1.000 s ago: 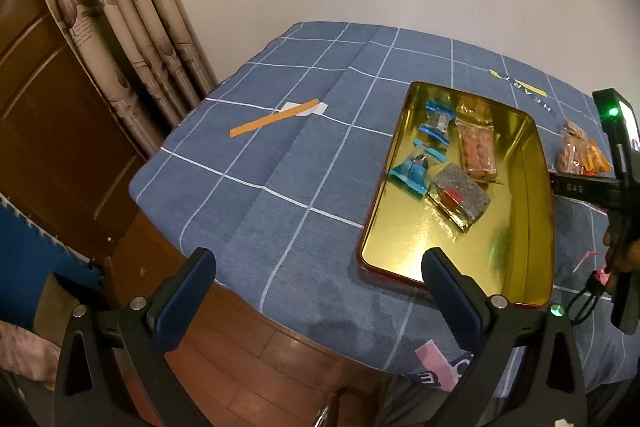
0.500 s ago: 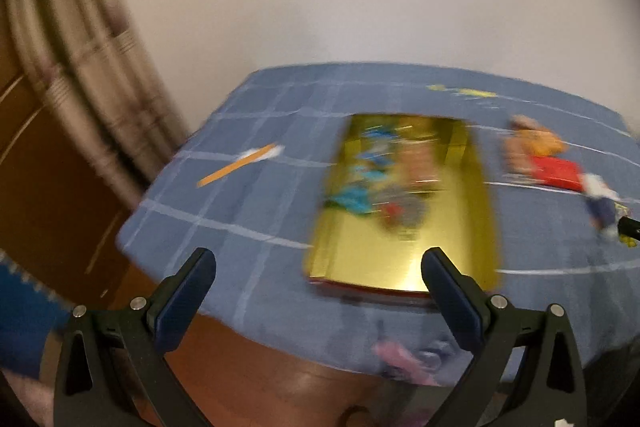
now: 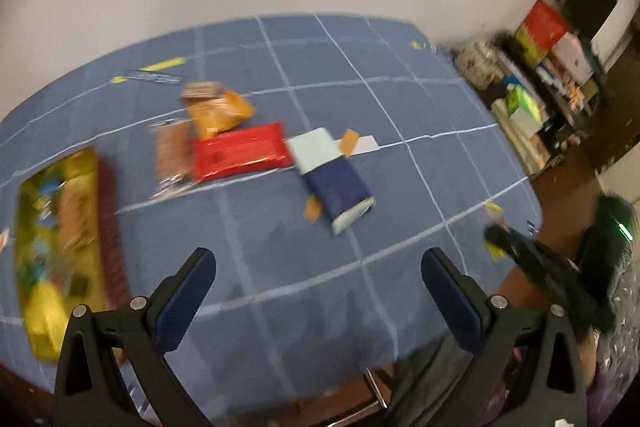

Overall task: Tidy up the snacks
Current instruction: 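Lift the yellow candy with the right gripper while the left grasps the blue-and-white packet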

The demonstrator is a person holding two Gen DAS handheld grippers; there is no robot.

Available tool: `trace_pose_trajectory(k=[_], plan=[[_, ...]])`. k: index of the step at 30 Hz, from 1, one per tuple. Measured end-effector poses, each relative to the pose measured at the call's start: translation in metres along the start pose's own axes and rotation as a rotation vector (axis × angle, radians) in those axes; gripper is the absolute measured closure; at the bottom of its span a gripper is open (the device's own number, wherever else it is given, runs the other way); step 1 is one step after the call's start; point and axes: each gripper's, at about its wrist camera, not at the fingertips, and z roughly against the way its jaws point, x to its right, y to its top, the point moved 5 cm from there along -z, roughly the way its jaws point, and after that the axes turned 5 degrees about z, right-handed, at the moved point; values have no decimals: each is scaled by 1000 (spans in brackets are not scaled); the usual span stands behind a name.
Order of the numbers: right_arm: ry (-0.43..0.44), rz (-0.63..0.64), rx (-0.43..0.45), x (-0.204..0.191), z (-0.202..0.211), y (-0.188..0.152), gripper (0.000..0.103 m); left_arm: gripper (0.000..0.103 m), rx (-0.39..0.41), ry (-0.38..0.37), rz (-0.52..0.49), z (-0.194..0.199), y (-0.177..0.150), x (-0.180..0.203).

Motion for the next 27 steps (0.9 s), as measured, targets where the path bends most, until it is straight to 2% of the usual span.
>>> trace_pose_trajectory(k=[4,11,17,20,22,23,24,27], plan=[[44,4,33,2,11,6,77,1,-96,2,87,-62,39,9],[155,-63,49,11,17,11,77,20,-218,88,221,-131,52,2],[207,-93,58,14,18,15,77,23,-216,152,235,-152,56,5],[219,-106,58,17,19,16,77,24,-242,194,245,-163,53,5],[225,-112,61,17,20,16,77,29,-212,220,228,-163,53,9],[227,-113,63,17,21,16,77,41,-206,263,213,-163,52,10],[229,-113,64,17,21,17,77,55,-189,272,201,-161,52,14],[232,-116,62,16,20,15,77,56,-185,290,195,-160,47,21]])
